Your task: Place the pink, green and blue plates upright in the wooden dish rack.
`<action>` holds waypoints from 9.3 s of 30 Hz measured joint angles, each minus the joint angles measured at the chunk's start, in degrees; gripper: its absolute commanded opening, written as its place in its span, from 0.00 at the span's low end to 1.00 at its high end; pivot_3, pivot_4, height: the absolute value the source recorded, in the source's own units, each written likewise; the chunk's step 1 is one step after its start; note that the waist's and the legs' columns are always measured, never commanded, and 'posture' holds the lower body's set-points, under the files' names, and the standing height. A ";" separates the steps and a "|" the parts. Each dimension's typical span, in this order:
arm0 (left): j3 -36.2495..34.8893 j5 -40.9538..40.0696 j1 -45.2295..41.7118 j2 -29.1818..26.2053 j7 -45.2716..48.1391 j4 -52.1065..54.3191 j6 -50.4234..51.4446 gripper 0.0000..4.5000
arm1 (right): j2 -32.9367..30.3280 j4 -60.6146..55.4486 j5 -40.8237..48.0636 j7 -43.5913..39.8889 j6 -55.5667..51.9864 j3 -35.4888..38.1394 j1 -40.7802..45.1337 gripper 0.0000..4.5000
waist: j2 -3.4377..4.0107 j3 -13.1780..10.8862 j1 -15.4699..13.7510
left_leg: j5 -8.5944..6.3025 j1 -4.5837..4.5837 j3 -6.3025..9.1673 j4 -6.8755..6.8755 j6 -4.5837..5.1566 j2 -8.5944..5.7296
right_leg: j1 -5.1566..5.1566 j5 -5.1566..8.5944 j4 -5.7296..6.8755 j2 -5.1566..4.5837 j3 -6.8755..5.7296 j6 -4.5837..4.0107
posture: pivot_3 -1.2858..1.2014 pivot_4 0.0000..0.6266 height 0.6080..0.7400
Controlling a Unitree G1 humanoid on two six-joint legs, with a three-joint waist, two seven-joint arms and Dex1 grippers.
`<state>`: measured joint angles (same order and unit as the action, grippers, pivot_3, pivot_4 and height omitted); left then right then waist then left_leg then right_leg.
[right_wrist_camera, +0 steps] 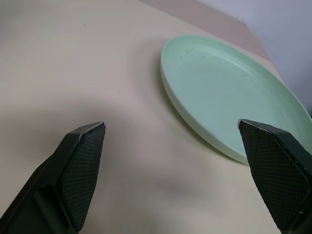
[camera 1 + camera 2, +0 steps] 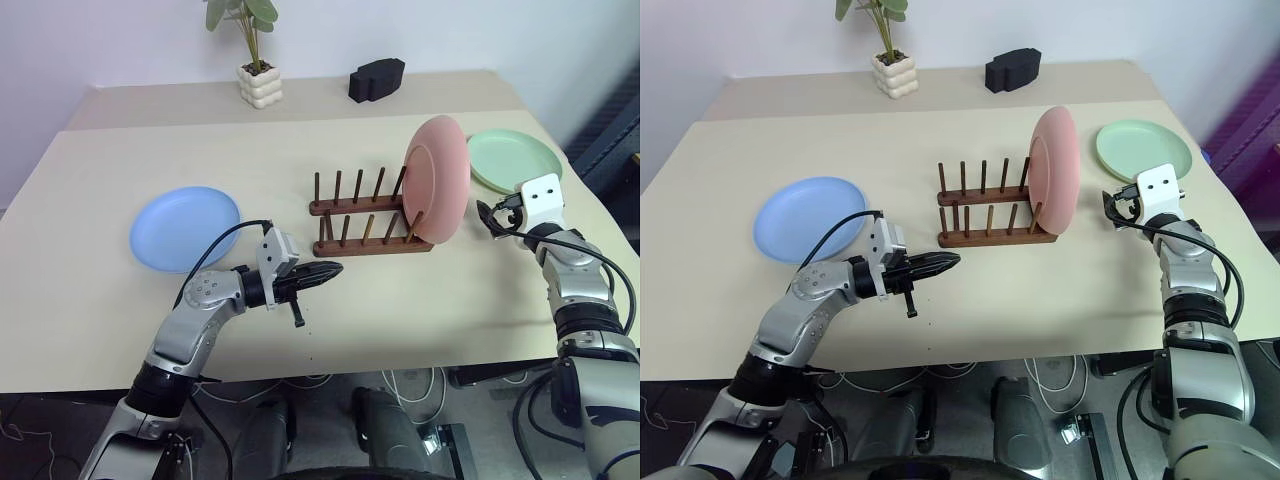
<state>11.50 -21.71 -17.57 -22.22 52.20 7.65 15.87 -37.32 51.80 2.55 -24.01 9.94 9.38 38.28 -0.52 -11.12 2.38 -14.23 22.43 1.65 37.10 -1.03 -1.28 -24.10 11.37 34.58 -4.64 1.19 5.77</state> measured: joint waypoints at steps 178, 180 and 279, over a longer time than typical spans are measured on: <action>-8.31 -0.34 2.35 -2.30 -3.39 1.78 0.75 0.00 | -8.05 -41.69 9.43 -6.84 -3.63 -1.27 14.22 0.01 | -0.08 -0.03 -0.22 | -0.03 0.05 0.06 -0.04 0.04 0.17 | -0.11 -0.01 0.01 0.07 -0.03 0.03 | 0.52 0.24 0.97; -10.01 -0.50 2.87 -2.89 -3.70 1.77 0.71 0.00 | -5.70 -48.84 20.06 -12.13 -12.38 -1.81 13.60 0.01 | -0.08 -0.03 -0.53 | -0.03 0.08 0.12 -0.02 0.04 0.23 | -0.12 -0.01 0.01 -0.03 -0.02 0.03 | 0.52 0.24 0.97; -40.69 -0.51 -11.08 -7.17 -49.90 -14.56 29.94 0.99 | 2.90 -70.46 37.46 -18.76 -39.99 -10.92 -1.07 1.00 | -0.48 -0.11 -1.82 | -0.08 0.77 0.25 0.08 0.10 0.08 | -0.52 -0.23 -0.31 -0.02 -0.30 0.34 | 0.52 0.24 0.97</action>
<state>-29.19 -22.22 -28.65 -29.39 2.30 -6.92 45.81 -34.43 -18.66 40.00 -42.77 -30.04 -1.54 37.21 -1.00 -11.23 0.56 -14.31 23.20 1.90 37.19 -0.93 -1.20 -24.62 11.14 34.28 -4.66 0.89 6.12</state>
